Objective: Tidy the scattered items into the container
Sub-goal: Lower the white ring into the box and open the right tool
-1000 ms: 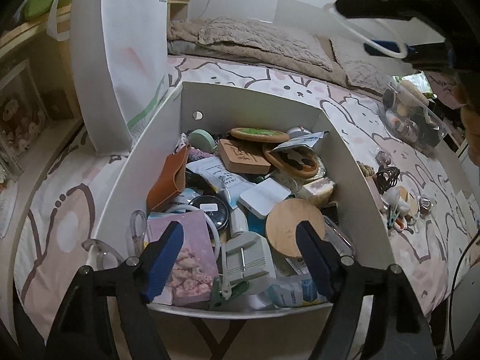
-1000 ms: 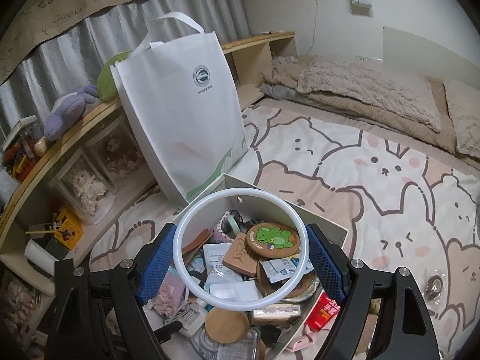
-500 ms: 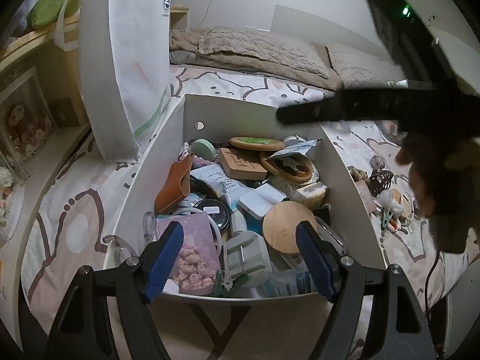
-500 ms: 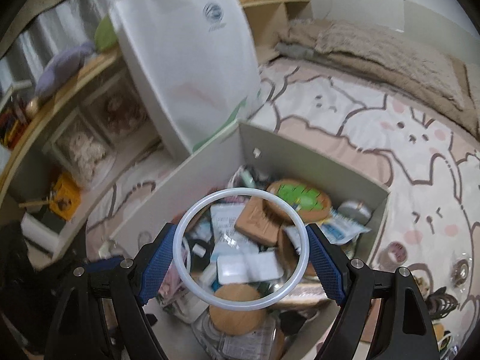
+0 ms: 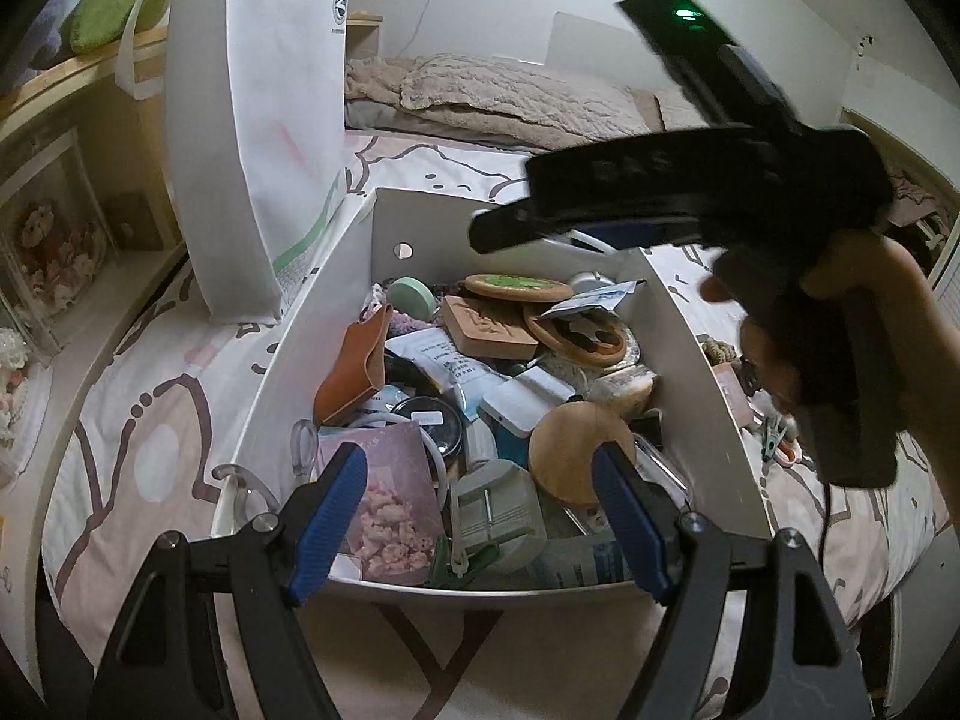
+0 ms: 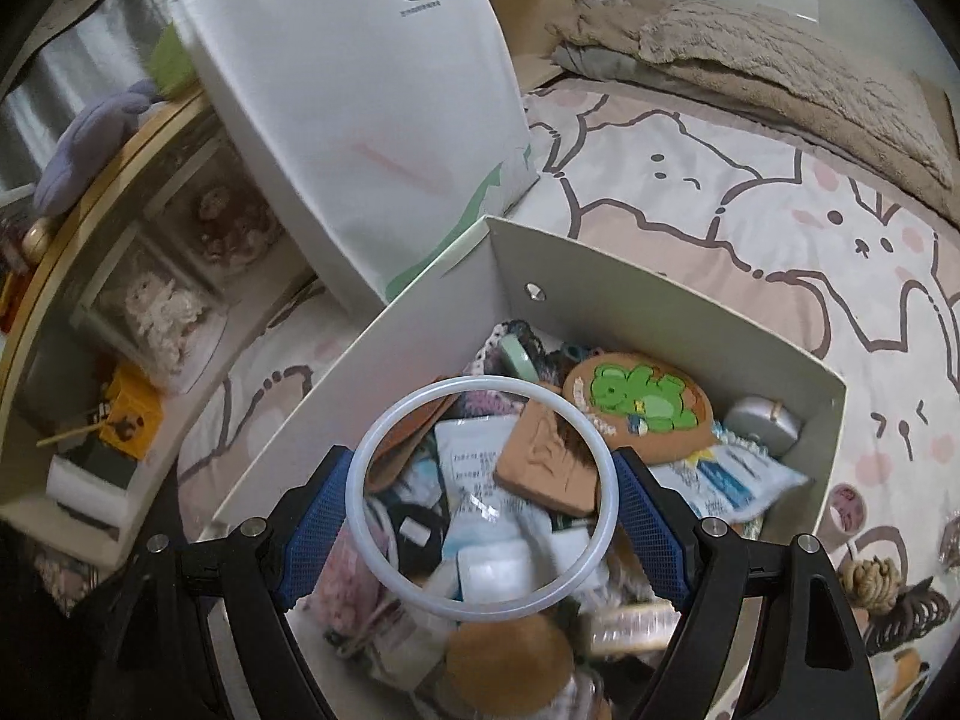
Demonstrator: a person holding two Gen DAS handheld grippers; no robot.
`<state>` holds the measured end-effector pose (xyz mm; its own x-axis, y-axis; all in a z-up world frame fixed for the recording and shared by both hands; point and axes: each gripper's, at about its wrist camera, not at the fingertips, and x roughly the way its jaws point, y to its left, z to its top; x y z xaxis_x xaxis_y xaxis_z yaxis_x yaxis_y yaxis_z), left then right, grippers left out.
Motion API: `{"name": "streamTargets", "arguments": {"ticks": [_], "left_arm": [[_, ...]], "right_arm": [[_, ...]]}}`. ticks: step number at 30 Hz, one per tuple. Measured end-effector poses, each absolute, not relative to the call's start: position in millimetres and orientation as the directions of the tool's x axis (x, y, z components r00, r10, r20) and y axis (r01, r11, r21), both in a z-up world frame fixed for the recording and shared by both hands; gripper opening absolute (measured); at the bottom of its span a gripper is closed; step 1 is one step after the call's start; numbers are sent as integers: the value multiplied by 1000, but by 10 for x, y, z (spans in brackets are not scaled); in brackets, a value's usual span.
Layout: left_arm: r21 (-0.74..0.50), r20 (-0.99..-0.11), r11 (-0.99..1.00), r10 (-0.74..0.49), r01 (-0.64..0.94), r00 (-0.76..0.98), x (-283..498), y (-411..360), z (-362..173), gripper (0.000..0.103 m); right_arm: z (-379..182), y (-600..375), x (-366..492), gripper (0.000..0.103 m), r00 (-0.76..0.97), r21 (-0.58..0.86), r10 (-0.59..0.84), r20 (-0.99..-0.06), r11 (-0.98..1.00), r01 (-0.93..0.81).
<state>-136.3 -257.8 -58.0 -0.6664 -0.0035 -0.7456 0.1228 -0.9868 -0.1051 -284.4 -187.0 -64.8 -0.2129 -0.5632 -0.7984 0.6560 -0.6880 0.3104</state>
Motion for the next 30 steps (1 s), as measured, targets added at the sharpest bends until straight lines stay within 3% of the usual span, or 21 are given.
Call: {"name": "streamTargets", "arguments": {"ticks": [20, 23, 30], "left_arm": [[-109, -738, -987, -1, 121, -674, -1401, -2622, -549, 77], [-116, -742, -986, 6, 119, -671, -1421, -2615, -557, 77], [-124, -741, -986, 16, 114, -672, -1431, -2559, -548, 77]], "right_arm": [[-973, -1828, -3646, 85, -196, 312, -461, -865, -802, 508], [-951, -1698, -3689, 103, -224, 338, -479, -849, -817, 467], [-851, -1560, -3655, 103, -251, 345, -495, -832, -815, 465]]}}
